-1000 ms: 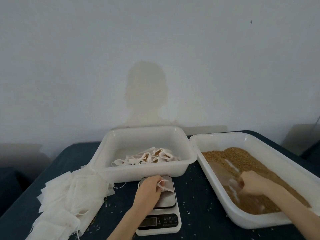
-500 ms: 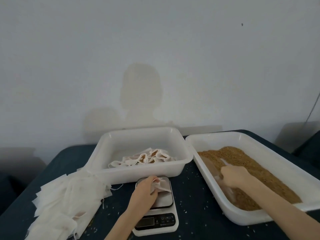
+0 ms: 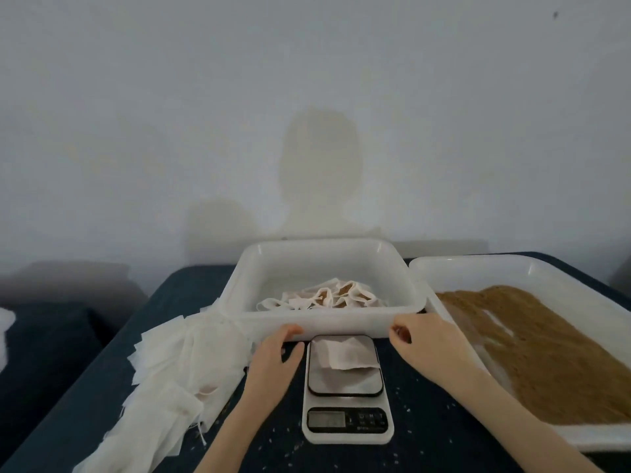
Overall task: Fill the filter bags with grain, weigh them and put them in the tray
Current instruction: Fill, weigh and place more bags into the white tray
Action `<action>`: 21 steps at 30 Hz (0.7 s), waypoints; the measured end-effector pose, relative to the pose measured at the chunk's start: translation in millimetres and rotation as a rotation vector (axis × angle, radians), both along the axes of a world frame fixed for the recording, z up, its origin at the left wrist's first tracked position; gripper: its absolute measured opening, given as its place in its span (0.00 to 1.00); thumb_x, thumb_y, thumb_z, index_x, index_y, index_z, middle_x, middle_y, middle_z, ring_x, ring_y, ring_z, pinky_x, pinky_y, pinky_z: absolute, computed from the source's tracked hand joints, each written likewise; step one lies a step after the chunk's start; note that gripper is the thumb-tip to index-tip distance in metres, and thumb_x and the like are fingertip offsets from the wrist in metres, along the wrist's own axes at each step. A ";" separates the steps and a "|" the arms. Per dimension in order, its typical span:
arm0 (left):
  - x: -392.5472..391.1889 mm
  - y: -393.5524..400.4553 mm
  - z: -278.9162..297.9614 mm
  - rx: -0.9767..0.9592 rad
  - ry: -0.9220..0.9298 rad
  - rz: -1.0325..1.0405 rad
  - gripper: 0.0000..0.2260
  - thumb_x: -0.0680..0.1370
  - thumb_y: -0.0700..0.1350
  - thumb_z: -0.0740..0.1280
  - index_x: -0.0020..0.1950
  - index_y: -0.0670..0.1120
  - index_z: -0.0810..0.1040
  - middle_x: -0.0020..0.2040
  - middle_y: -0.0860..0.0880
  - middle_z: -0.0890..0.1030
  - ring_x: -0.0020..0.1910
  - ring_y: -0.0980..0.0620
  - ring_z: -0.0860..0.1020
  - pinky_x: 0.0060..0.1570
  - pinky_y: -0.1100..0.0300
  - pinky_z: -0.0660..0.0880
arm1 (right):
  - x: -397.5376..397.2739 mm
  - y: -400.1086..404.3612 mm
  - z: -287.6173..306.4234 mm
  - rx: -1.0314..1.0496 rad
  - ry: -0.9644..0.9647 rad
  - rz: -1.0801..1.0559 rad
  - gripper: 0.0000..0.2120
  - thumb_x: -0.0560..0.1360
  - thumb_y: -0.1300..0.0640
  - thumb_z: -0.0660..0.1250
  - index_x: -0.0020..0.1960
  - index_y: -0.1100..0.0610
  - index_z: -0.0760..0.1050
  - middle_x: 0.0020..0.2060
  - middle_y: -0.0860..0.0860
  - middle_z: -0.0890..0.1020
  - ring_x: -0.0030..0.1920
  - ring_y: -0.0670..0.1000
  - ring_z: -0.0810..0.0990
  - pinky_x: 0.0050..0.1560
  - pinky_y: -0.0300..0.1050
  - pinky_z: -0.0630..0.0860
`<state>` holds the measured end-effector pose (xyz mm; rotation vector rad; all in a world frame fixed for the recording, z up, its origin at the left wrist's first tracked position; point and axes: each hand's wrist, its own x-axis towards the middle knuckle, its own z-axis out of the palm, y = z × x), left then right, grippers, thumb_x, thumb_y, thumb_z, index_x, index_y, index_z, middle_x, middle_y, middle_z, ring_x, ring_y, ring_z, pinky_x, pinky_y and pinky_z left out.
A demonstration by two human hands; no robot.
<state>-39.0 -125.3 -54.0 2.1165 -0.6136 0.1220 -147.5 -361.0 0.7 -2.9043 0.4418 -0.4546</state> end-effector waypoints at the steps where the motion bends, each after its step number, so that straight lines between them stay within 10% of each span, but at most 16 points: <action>1: 0.2 4.4 -0.1 -0.023 0.025 0.026 0.08 0.79 0.43 0.65 0.56 0.54 0.75 0.53 0.59 0.77 0.53 0.59 0.76 0.57 0.63 0.72 | -0.2 2.5 -3.7 0.011 0.001 0.006 0.14 0.78 0.46 0.59 0.37 0.50 0.73 0.30 0.47 0.77 0.29 0.43 0.74 0.28 0.34 0.66; 21: -1.5 24.5 -12.5 -0.115 0.072 0.125 0.13 0.79 0.36 0.63 0.47 0.56 0.77 0.47 0.58 0.80 0.41 0.60 0.76 0.42 0.73 0.71 | 25.5 48.3 -30.0 0.121 0.011 0.134 0.14 0.77 0.41 0.61 0.60 0.42 0.74 0.48 0.39 0.78 0.45 0.39 0.77 0.43 0.31 0.70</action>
